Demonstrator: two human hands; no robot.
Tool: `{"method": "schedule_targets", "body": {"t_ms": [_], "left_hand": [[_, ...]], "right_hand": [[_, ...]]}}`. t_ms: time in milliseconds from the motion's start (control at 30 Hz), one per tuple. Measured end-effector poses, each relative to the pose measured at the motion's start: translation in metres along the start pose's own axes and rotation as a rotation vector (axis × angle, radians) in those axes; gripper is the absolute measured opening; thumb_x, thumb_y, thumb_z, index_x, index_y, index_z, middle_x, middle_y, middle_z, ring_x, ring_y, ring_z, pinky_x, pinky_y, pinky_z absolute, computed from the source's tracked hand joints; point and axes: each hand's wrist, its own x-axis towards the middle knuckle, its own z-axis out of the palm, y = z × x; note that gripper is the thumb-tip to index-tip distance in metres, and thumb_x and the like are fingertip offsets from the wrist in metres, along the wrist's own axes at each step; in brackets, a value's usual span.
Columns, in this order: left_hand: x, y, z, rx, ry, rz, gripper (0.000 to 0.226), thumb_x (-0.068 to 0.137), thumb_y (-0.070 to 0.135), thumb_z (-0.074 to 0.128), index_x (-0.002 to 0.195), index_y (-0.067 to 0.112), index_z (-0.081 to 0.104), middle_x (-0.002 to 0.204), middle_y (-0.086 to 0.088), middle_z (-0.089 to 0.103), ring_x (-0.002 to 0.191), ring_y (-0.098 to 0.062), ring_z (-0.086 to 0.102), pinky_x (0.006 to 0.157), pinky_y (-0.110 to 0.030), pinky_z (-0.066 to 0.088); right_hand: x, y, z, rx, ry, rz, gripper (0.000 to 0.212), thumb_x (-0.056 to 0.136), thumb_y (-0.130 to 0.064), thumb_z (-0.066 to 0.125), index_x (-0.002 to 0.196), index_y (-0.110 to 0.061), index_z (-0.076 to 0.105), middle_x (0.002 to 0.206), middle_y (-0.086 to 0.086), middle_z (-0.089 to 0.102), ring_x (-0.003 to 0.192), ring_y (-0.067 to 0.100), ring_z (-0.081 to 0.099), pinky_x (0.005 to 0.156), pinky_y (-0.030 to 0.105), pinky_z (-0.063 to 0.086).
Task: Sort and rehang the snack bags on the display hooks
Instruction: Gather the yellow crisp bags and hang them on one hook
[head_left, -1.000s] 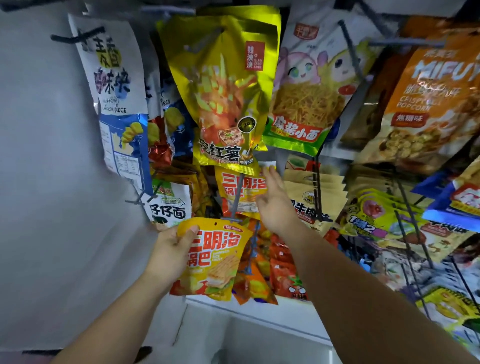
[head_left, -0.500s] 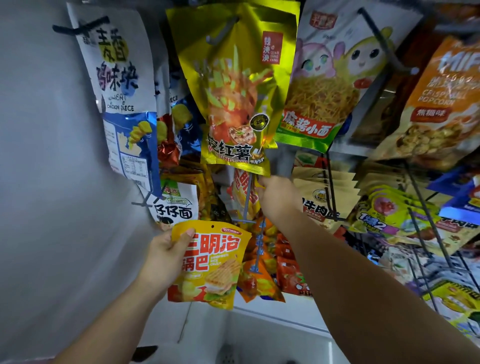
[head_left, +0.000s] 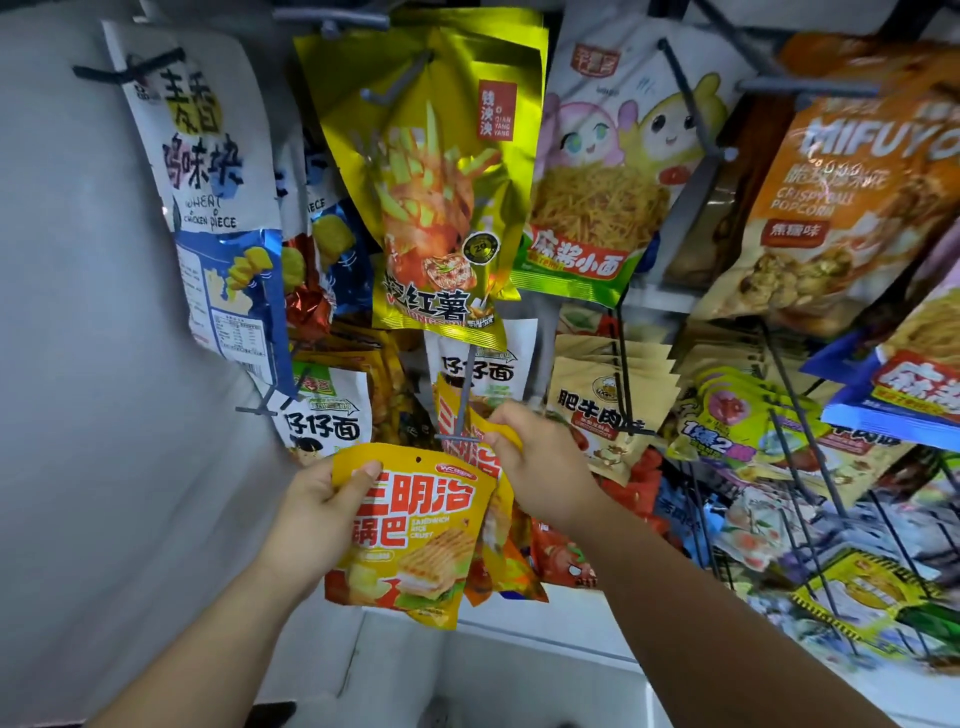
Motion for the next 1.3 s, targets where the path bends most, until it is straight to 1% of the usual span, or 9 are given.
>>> {"method": "schedule_targets", "body": {"t_ms": [133,267,400,500,667,833,1033,1200,1300], "left_hand": [[-0.009,-0.002,0.002,-0.042,-0.055,0.003,0.019,0.101,0.025,0.059,0.102,0.013,0.074,0.089,-0.003,0.081,0.083,-0.023,0.079,0.072,-0.033,0.063],[-0.018,-0.007,0.010,-0.091,-0.094,0.028,0.019,0.101,0.020,0.059,0.107,0.009,0.073,0.097,-0.009,0.081,0.091,-0.028,0.078,0.076,-0.034,0.064],[-0.029,-0.005,0.018,-0.078,-0.103,0.126,0.016,0.095,0.030,0.063,0.101,0.037,0.076,0.142,0.004,0.054,0.114,-0.021,0.068,0.086,-0.034,0.061],[-0.042,0.000,0.025,-0.143,-0.151,0.157,0.010,0.091,0.048,0.071,0.098,0.050,0.078,0.153,0.018,0.043,0.118,-0.013,0.067,0.091,-0.034,0.059],[-0.049,-0.003,0.037,-0.261,-0.088,0.081,0.027,0.099,0.026,0.058,0.111,0.007,0.072,0.108,-0.009,0.079,0.094,-0.025,0.077,0.070,-0.023,0.061],[-0.046,-0.011,0.037,-0.254,0.027,0.088,0.025,0.097,0.032,0.061,0.117,0.017,0.059,0.102,-0.009,0.079,0.092,-0.031,0.077,0.081,-0.050,0.062],[-0.030,-0.025,0.037,-0.300,0.065,0.043,0.027,0.098,0.022,0.065,0.116,0.037,0.051,0.100,-0.005,0.076,0.085,-0.030,0.078,0.073,-0.051,0.063],[-0.013,-0.029,0.033,-0.238,0.012,-0.032,0.014,0.099,0.017,0.063,0.108,0.007,0.068,0.095,-0.017,0.079,0.083,-0.037,0.077,0.076,-0.054,0.063],[-0.005,-0.028,0.027,-0.225,0.032,-0.053,0.015,0.099,0.016,0.064,0.106,0.005,0.069,0.092,-0.015,0.080,0.084,-0.037,0.077,0.072,-0.048,0.063]], "right_hand": [[-0.016,-0.002,-0.010,0.010,-0.059,-0.042,0.012,0.105,-0.026,0.054,0.114,-0.024,0.062,0.089,0.001,0.070,0.078,0.020,0.064,0.068,0.043,0.054],[-0.032,-0.009,-0.025,0.030,-0.092,-0.043,0.023,0.106,-0.022,0.052,0.124,-0.021,0.068,0.116,-0.001,0.073,0.101,0.017,0.065,0.082,0.036,0.053],[-0.043,-0.006,-0.035,0.048,-0.186,-0.027,0.018,0.106,-0.024,0.051,0.113,-0.027,0.067,0.105,-0.010,0.071,0.094,0.010,0.063,0.081,0.034,0.052],[-0.050,-0.004,-0.043,0.084,-0.254,-0.047,0.018,0.107,-0.022,0.051,0.102,-0.034,0.063,0.078,-0.030,0.064,0.074,-0.009,0.059,0.062,0.012,0.041],[-0.050,-0.002,-0.048,0.306,-0.313,0.021,0.030,0.106,-0.024,0.052,0.089,-0.045,0.065,0.093,-0.013,0.071,0.089,0.008,0.069,0.080,0.034,0.056],[-0.049,0.002,-0.040,0.387,-0.335,0.102,0.029,0.105,-0.020,0.054,0.086,-0.037,0.068,0.081,-0.021,0.070,0.074,-0.007,0.065,0.068,0.011,0.050],[-0.037,0.002,-0.020,0.424,-0.331,0.215,0.026,0.104,-0.020,0.057,0.088,-0.034,0.072,0.090,-0.010,0.074,0.085,0.010,0.071,0.084,0.039,0.059],[-0.015,0.011,-0.018,0.376,-0.284,0.235,0.014,0.103,-0.028,0.058,0.104,-0.028,0.072,0.111,-0.005,0.073,0.104,0.015,0.069,0.090,0.035,0.056],[0.011,0.020,-0.022,0.432,-0.077,0.299,0.020,0.104,-0.025,0.055,0.120,-0.023,0.067,0.121,-0.002,0.067,0.110,0.033,0.068,0.095,0.052,0.057]]}}
